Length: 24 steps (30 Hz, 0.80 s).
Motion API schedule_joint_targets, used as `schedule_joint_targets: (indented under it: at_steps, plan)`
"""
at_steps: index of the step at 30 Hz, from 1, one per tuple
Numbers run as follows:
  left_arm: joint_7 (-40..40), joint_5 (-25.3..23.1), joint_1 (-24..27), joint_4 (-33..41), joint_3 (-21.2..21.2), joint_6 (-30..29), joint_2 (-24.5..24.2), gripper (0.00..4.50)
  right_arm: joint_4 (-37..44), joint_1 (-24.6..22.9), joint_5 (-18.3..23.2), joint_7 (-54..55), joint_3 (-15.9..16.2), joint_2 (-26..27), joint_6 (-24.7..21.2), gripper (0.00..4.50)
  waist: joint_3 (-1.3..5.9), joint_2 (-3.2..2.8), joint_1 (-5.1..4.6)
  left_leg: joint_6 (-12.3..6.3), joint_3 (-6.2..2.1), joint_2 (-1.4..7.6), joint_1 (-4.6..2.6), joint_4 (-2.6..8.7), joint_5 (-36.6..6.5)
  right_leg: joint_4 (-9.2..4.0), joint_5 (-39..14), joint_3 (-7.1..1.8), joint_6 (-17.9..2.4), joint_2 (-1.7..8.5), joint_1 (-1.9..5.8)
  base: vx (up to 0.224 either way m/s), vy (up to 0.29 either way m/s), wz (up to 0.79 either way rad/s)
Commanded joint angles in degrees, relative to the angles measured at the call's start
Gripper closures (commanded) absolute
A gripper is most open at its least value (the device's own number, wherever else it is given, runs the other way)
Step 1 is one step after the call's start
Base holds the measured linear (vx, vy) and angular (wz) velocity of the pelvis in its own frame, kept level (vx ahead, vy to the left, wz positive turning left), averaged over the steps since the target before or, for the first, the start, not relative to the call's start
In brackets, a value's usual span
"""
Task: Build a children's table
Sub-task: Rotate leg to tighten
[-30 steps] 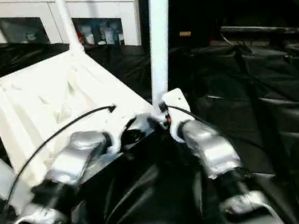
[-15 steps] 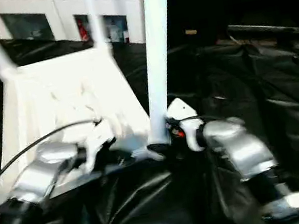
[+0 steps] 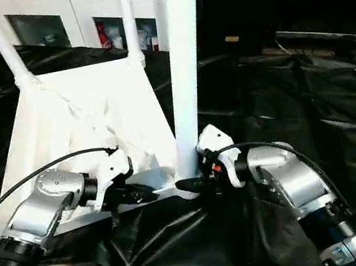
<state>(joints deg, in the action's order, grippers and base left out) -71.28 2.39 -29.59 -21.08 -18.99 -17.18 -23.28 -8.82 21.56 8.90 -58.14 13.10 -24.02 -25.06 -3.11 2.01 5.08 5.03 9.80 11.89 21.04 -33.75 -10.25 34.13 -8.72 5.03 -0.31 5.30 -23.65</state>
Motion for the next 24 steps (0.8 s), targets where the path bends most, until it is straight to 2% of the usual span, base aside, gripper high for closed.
schedule_joint_targets:
  at_steps: [1, 4, 7, 8, 9, 10, 12, 13, 14, 16, 17, 18, 20, 24]
  plan:
    - [0.4, 1.6, -0.8, 1.6, -0.4, 0.9, 2.6, 4.50, 1.4, -1.1, 0.6, 0.4, 1.8, 2.1, -1.2, 1.88, 3.74, 0.13, -0.22, -0.99, 0.08, 1.30, -0.52, 4.23, -13.1, -4.07, -19.1, -2.75, -9.4, 2.92, 3.01, 0.000, 0.000, 0.00]
    - [3.3, 1.2, -1.5, 0.5, 0.3, 0.0, 3.7, 4.50, 0.6, -1.1, 0.8, 3.5, 0.8, 4.0, -1.5, 1.97, 3.68, 0.04, -0.27, -0.57, 0.02, 1.31, -0.57, 4.32, -13.9, -4.25, -20.3, -2.70, -9.0, 2.91, 2.96, 0.000, 0.000, 0.00]
    - [12.2, -0.2, -4.4, -3.3, 2.5, -2.3, 7.9, 4.50, -3.1, 0.0, 1.3, 14.4, -3.1, 11.1, -3.8, 1.99, 3.40, 0.16, -0.73, 0.57, -0.03, 0.90, -0.84, 4.27, -16.4, -5.17, -27.3, -2.44, -7.0, 2.98, 2.48, 0.000, 0.000, 0.00]
    - [15.0, -0.5, -5.4, -4.3, 3.1, -3.2, 9.3, 4.50, -4.4, 0.4, 0.5, 17.9, -3.6, 13.0, -4.2, 2.00, 3.49, 0.12, -0.80, 0.95, -0.20, 0.88, -0.79, 4.28, -16.6, -5.17, -28.4, -2.30, -6.5, 3.10, 2.61, 0.000, 0.000, 0.00]
    - [16.4, -0.7, -5.9, -4.8, 3.5, -3.7, 10.2, 4.50, -5.2, 0.6, -0.2, 19.9, -3.8, 14.0, -4.3, 2.02, 3.46, 0.24, -1.21, 1.44, -0.34, 0.80, -0.60, 4.34, -16.6, -5.39, -30.0, -2.13, -5.6, 3.08, 2.67, 0.000, 0.000, 0.00]
    - [17.5, -0.8, -6.3, -5.2, 3.7, -4.1, 10.8, 4.50, -5.7, 0.7, -0.6, 21.2, -3.8, 14.7, -4.3, 2.05, 3.50, 0.22, -1.29, 1.46, -0.42, 0.78, -0.68, 4.31, -17.0, -5.53, -30.8, -2.02, -5.2, 3.12, 2.67, 0.000, 0.000, 0.00]
    - [23.5, -1.3, -8.4, -7.5, 4.8, -5.5, 14.6, 4.50, -8.7, 1.9, -2.9, 27.5, -3.9, 18.2, -4.1, 2.07, 3.33, 0.22, -1.83, 1.05, -0.28, 0.64, -0.80, 4.15, -17.6, -6.00, -31.8, -2.01, -4.6, 2.94, 2.19, 0.000, 0.000, 0.00]
    - [23.5, -1.3, -8.4, -7.5, 4.8, -5.5, 14.6, 4.50, -8.7, 1.9, -2.9, 27.5, -3.9, 18.2, -4.1, 2.07, 3.44, 0.29, -1.92, 1.06, -0.33, 0.57, -0.85, 4.07, -17.6, -6.02, -32.3, -1.94, -4.4, 3.00, 2.28, 0.000, 0.000, 0.00]
    - [26.9, -1.8, -9.7, -8.9, 5.0, -5.6, 17.1, 4.50, -10.6, 3.2, -4.3, 30.9, -3.8, 20.5, -3.8, 2.09, 3.52, 0.00, -1.90, 0.86, -0.41, 0.51, -0.57, 4.12, -16.9, -6.05, -32.3, -1.92, -3.9, 3.04, 2.53, 0.000, 0.000, 0.00]
    - [27.1, -2.4, -10.0, -9.3, 4.4, -4.9, 18.1, 4.50, -11.1, 4.2, -4.8, 31.4, -3.7, 21.2, -3.1, 2.09, 3.62, 0.18, -2.01, 0.68, -0.44, 0.57, -0.56, 4.16, -16.7, -6.03, -30.9, -1.88, -3.9, 2.90, 2.53, 0.000, 0.000, 0.00]
    - [27.0, -2.5, -10.1, -9.4, 4.3, -4.7, 18.3, 4.50, -11.3, 4.4, -4.9, 31.7, -4.0, 21.5, -2.9, 1.89, 3.70, 0.15, -1.99, 0.24, -0.37, 0.62, -0.49, 4.20, -16.1, -5.90, -29.0, -2.03, -4.4, 2.89, 2.61, 0.000, 0.000, 0.00]
    - [26.2, -2.7, -9.9, -9.2, 3.8, -4.2, 18.3, 4.50, -11.3, 4.8, -3.8, 31.4, -5.1, 21.9, -3.5, 1.68, 3.70, 0.20, -1.97, -0.13, -0.31, 0.71, -0.37, 4.25, -15.4, -5.62, -27.0, -2.15, -4.9, 2.82, 2.65, 0.000, 0.000, 0.00]
    - [25.6, -2.9, -9.6, -8.9, 3.4, -3.8, 18.1, 4.50, -11.1, 5.1, -2.0, 30.5, -6.3, 22.1, -4.6, 1.68, 3.85, 0.16, -1.89, -0.61, -0.24, 0.75, -0.32, 4.23, -14.7, -5.28, -24.8, -2.27, -5.8, 2.83, 2.77, 0.000, 0.000, 0.00]
    - [22.7, -2.6, -8.5, -7.8, 2.7, -2.7, 16.8, 4.50, -9.5, 4.5, -1.5, 27.2, -5.8, 20.5, -4.6, 1.21, 3.75, 0.16, -1.88, -0.78, -0.19, 0.85, -0.29, 4.32, -14.5, -5.15, -23.9, -2.27, -6.5, 2.85, 2.93, 0.000, 0.000, 0.00]
